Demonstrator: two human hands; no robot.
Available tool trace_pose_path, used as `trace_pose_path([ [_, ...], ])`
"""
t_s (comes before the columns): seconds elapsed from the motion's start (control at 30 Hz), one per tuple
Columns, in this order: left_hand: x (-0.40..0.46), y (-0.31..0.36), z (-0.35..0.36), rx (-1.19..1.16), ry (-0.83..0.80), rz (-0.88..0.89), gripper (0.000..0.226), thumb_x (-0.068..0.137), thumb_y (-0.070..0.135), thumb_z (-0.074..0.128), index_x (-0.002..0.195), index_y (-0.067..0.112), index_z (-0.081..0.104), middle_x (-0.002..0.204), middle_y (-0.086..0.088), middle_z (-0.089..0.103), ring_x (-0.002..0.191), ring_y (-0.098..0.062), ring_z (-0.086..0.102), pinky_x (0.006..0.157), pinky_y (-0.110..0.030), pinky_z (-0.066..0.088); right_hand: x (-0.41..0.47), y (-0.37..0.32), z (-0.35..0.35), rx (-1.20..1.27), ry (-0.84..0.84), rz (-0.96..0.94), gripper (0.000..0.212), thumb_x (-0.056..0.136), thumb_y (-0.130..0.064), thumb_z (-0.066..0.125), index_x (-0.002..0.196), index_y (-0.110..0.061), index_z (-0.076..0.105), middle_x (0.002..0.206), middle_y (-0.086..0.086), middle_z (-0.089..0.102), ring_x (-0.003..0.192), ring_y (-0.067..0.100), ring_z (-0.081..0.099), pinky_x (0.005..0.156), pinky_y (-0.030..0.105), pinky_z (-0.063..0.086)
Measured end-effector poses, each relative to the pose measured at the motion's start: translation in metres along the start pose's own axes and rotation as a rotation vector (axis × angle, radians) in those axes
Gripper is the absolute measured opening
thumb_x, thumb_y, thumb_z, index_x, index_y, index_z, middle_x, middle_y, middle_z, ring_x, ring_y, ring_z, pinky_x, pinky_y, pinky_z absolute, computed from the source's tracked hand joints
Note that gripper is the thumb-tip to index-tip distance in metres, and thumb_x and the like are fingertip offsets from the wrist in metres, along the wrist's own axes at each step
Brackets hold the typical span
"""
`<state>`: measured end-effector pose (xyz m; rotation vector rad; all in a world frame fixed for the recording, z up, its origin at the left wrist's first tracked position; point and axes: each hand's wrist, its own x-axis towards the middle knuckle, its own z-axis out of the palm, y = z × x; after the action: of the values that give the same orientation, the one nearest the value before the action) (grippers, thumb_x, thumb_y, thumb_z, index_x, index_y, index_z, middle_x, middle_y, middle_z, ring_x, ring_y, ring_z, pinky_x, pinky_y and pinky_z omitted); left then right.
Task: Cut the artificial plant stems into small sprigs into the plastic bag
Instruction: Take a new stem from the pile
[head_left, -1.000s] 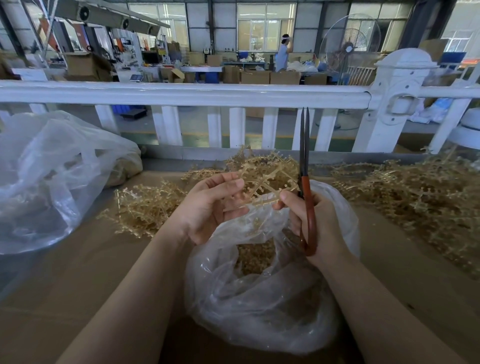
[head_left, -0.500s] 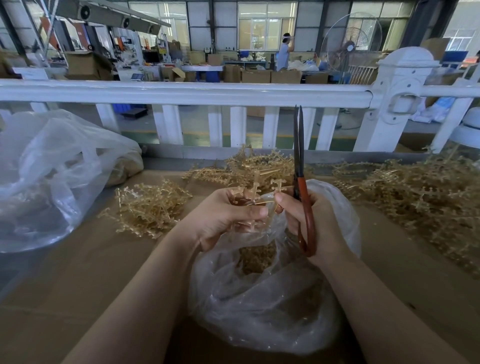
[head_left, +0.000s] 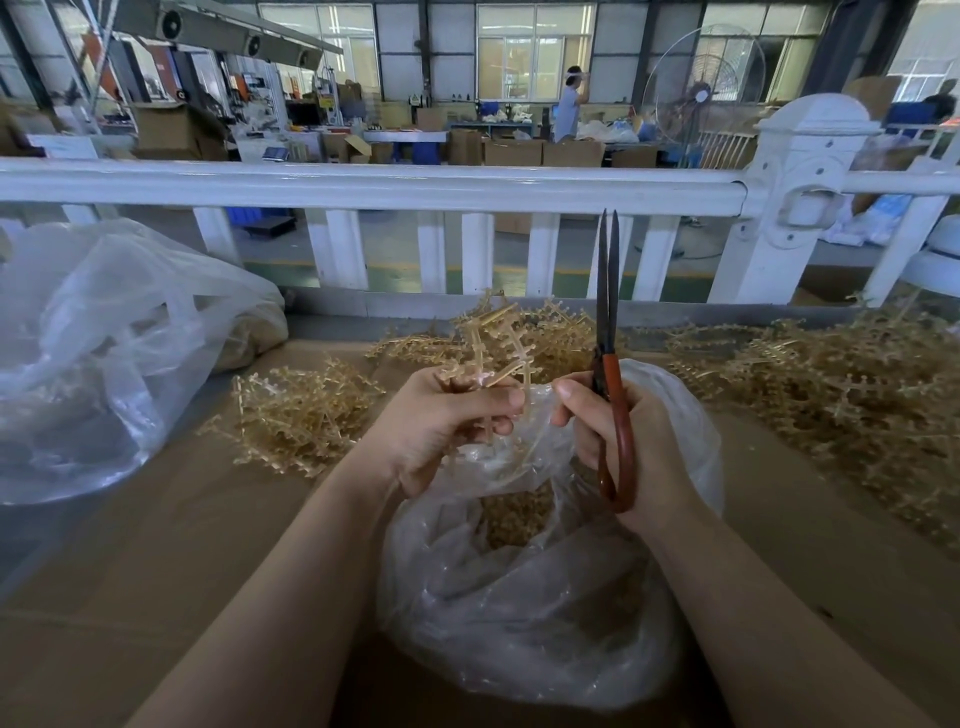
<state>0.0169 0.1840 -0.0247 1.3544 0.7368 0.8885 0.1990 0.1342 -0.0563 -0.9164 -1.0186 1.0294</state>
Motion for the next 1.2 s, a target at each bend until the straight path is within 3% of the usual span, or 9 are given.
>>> trace_pose_path([
  [0.23, 0.004, -0.005, 0.002, 0.039, 0.131, 0.148, 0.008, 0.071, 0.009, 0.083, 0.076, 0.013, 0.078, 0.069, -0.006, 0.072, 0.061, -0.011, 0.065, 0.056, -0.019, 0.049, 0.000, -0.002, 0.001, 0.000, -0.040, 0.031, 0.031, 0.081, -0.029, 0.071, 0.092, -0.001, 0.064, 0.072, 0.012, 0.063, 0.041, 0.011, 0.036, 0.038, 0.020, 0.027],
  [0.43, 0.008, -0.014, -0.007, 0.897, 0.437, 1.045, 0.009, 0.076, 0.008, 0.082, 0.083, 0.013, 0.080, 0.087, 0.002, 0.073, 0.077, -0.014, 0.069, 0.067, -0.032, 0.056, -0.002, -0.002, 0.003, 0.026, -0.111, 0.031, 0.031, 0.088, -0.044, 0.062, 0.076, -0.016, 0.067, 0.065, 0.010, 0.062, 0.037, 0.010, 0.034, 0.036, 0.018, 0.028],
  [0.57, 0.009, -0.015, -0.008, 1.133, 0.451, 1.270, 0.012, 0.076, 0.008, 0.087, 0.081, 0.015, 0.081, 0.086, -0.001, 0.073, 0.072, -0.021, 0.068, 0.062, -0.036, 0.052, -0.002, -0.001, 0.007, -0.011, -0.073, 0.075, 0.034, 0.079, -0.056, 0.071, 0.067, -0.025, 0.067, 0.062, 0.004, 0.054, 0.039, 0.010, 0.038, 0.036, 0.018, 0.030],
  [0.67, 0.007, -0.015, -0.007, 1.196, 0.434, 1.315, 0.009, 0.079, 0.009, 0.085, 0.082, 0.016, 0.080, 0.088, -0.001, 0.073, 0.074, -0.022, 0.068, 0.063, -0.035, 0.050, -0.002, -0.001, 0.004, -0.044, -0.101, 0.077, 0.022, 0.081, -0.041, 0.072, 0.064, -0.027, 0.070, 0.058, -0.002, 0.057, 0.038, 0.008, 0.042, 0.035, 0.018, 0.031],
  [0.8, 0.007, -0.012, -0.005, 1.178, 0.347, 1.210, 0.017, 0.075, 0.004, 0.084, 0.088, 0.015, 0.080, 0.096, -0.003, 0.072, 0.083, -0.022, 0.069, 0.068, -0.036, 0.053, -0.003, -0.001, 0.005, -0.114, -0.138, 0.038, 0.013, 0.086, -0.028, 0.073, 0.075, -0.021, 0.073, 0.069, 0.005, 0.068, 0.045, 0.019, 0.045, 0.041, 0.021, 0.035],
  [0.9, 0.007, -0.011, -0.003, 1.048, 0.260, 0.812, 0.061, 0.066, 0.005, 0.085, 0.122, 0.015, 0.066, 0.122, 0.001, 0.061, 0.109, -0.013, 0.060, 0.087, -0.029, 0.054, -0.002, 0.000, 0.004, -0.093, -0.060, 0.036, 0.010, 0.090, -0.021, 0.071, 0.082, -0.014, 0.071, 0.070, 0.002, 0.068, 0.050, 0.019, 0.042, 0.041, 0.019, 0.035],
  [1.0, 0.006, -0.010, -0.005, 0.627, 0.119, 0.360, 0.113, 0.059, 0.025, 0.095, 0.150, 0.029, 0.028, 0.144, 0.012, 0.040, 0.131, -0.001, 0.039, 0.098, -0.008, 0.039, 0.000, 0.001, 0.004, -0.067, 0.038, 0.048, 0.009, 0.091, -0.017, 0.069, 0.090, -0.008, 0.066, 0.070, 0.006, 0.066, 0.053, 0.023, 0.043, 0.043, 0.021, 0.034],
  [1.1, 0.007, -0.003, -0.011, 0.199, 0.065, 0.122, 0.137, 0.040, 0.038, 0.097, 0.153, 0.034, 0.019, 0.147, 0.004, 0.043, 0.129, -0.014, 0.050, 0.100, -0.025, 0.047, 0.002, 0.000, 0.004, -0.032, 0.093, 0.071, 0.011, 0.088, -0.018, 0.072, 0.090, -0.008, 0.066, 0.069, 0.008, 0.064, 0.042, 0.011, 0.040, 0.037, 0.017, 0.032],
  [1.2, 0.004, 0.005, -0.016, -0.100, -0.083, -0.016, 0.135, 0.031, 0.047, 0.099, 0.145, 0.009, 0.037, 0.134, -0.010, 0.059, 0.115, -0.023, 0.063, 0.095, -0.033, 0.055, 0.000, 0.000, 0.004, -0.049, 0.082, 0.048, 0.008, 0.092, -0.014, 0.068, 0.091, -0.007, 0.066, 0.072, 0.005, 0.068, 0.043, 0.007, 0.038, 0.038, 0.016, 0.031],
])
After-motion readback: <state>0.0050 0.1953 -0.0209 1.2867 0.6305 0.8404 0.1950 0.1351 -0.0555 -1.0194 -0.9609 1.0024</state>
